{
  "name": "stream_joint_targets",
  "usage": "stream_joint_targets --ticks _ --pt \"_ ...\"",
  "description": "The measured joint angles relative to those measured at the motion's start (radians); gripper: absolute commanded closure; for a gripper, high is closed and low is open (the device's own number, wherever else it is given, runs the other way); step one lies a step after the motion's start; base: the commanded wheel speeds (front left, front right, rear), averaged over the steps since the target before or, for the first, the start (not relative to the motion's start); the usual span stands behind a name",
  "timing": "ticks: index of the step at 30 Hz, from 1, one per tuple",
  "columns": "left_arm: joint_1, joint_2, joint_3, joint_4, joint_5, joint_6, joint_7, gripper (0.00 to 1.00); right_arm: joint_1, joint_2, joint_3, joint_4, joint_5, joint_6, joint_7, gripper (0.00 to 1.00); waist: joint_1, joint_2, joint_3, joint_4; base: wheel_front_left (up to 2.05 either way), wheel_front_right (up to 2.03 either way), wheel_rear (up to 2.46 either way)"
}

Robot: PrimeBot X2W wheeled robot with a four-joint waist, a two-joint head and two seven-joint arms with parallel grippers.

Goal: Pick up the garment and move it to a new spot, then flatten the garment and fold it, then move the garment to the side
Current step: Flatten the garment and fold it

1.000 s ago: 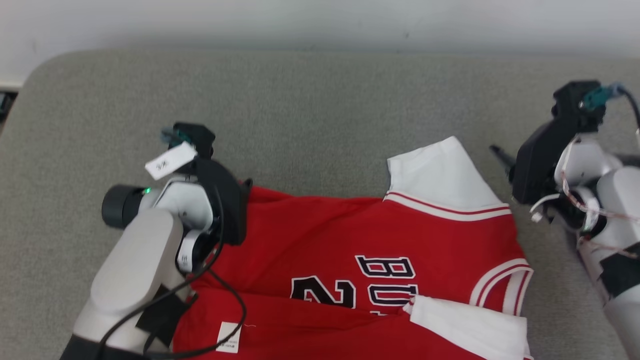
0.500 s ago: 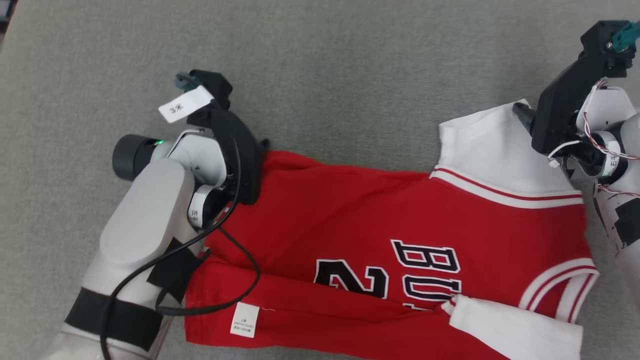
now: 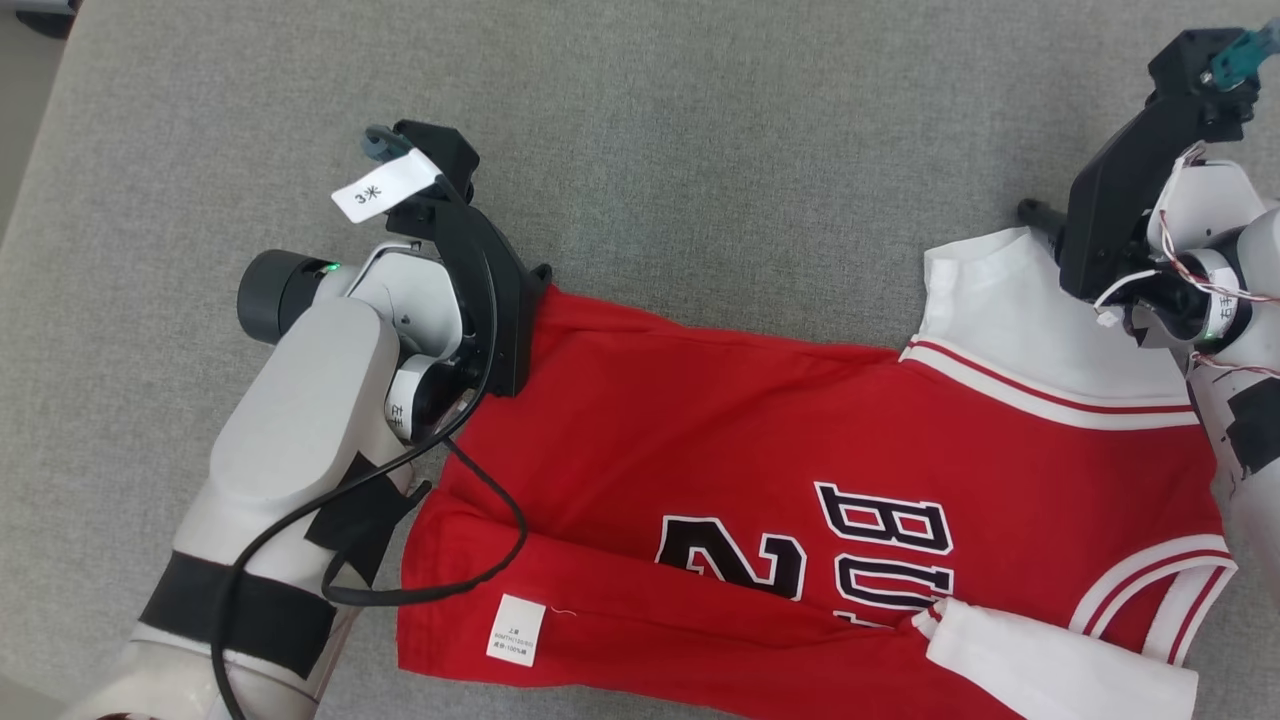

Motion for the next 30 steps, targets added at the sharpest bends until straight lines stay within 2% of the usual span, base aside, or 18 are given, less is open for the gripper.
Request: stream_joint_targets --ticks 7,13,16,20,30 --pt "0.013 -0.001 0.0 0.025 -0.038 -0.016 -0.013 0.0 0.023 0.008 0.015 0.022 0.002 0.024 0.009 0.0 0.0 0.0 -0.037 -0.006 0.0 0.0 0.0" --pt "0.024 -0.003 -0.005 0.041 -0.044 -0.016 -0.021 0.0 0.039 0.014 0.018 0.03 0.002 0.026 0.009 0.0 0.0 0.0 -0.053 -0.016 0.0 0.0 0.0" --pt "0.034 -0.005 -0.005 0.04 -0.045 -0.016 -0.033 0.0 0.042 0.012 0.019 0.034 0.002 0.032 0.009 1.0 0.0001 0.0 -0.052 -0.016 0.0 0.0 0.0" --pt "0.035 -0.006 -0.006 0.03 -0.055 -0.016 -0.037 0.0 0.046 -0.002 0.018 0.04 0.002 0.042 0.008 1.0 0.0001 -0.0001 -0.052 -0.011 0.0 0.0 0.0" --pt "0.052 -0.008 -0.01 0.002 -0.086 -0.016 -0.037 0.0 0.063 -0.003 0.011 0.078 0.009 0.042 -0.006 1.0 0.0001 -0.0001 -0.084 0.012 0.0 0.0 0.0"
